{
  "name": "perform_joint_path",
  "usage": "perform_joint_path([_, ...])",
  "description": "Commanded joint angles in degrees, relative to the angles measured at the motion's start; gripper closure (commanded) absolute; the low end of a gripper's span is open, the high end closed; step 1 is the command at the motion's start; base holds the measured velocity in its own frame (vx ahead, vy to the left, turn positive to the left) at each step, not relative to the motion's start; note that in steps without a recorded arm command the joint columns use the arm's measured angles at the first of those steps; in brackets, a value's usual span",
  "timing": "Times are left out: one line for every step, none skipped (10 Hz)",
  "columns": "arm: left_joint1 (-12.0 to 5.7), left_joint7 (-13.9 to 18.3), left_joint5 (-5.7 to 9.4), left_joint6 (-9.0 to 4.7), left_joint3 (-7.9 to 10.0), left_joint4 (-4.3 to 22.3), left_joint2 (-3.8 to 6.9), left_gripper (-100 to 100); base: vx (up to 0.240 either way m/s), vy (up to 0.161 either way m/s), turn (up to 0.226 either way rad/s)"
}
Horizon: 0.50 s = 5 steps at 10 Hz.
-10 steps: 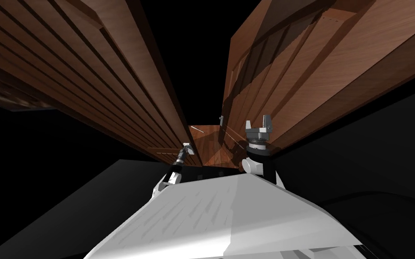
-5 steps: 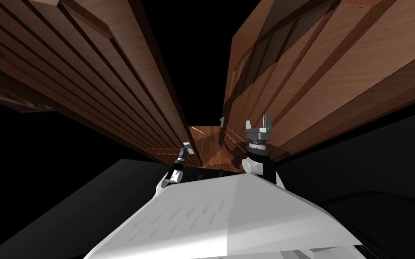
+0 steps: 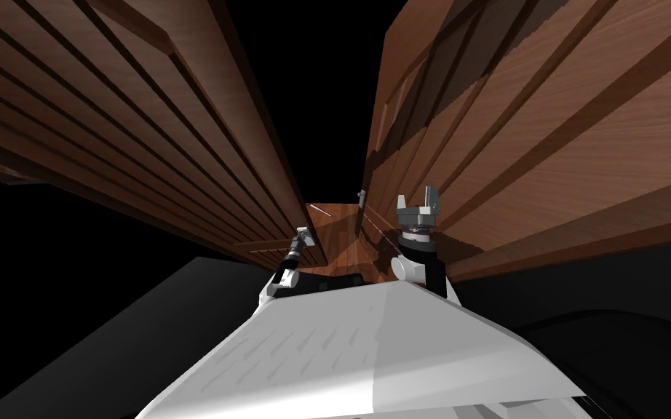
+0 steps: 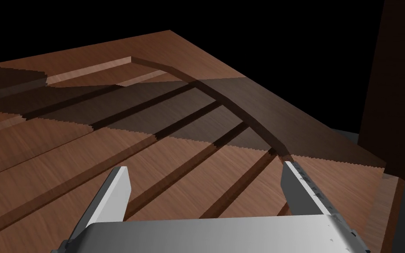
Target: Push the door open
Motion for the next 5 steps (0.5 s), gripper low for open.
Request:
perform_joint_path([-1.26, -0.7, -0.33, -0.37, 1.82, 1.2, -0.88, 100, 0.084, -0.034, 0.067])
perform_joint_path([-1.85, -1.1, -0.57, -0.2, 2.43, 1.8, -1.62, 100, 0.091, -0.036, 0.065])
perform_joint_path([-2.47, -1.5, -0.83, -0.03, 3.07, 2.5, -2.41, 100, 0.09, -0.026, 0.077])
perform_joint_path([-3.09, -1.9, -1.09, 0.14, 3.71, 3.1, -3.19, 100, 0.088, -0.023, 0.074])
perform_joint_path([-3.72, -2.3, -1.34, 0.32, 4.35, 3.7, -3.97, 100, 0.098, -0.033, 0.092])
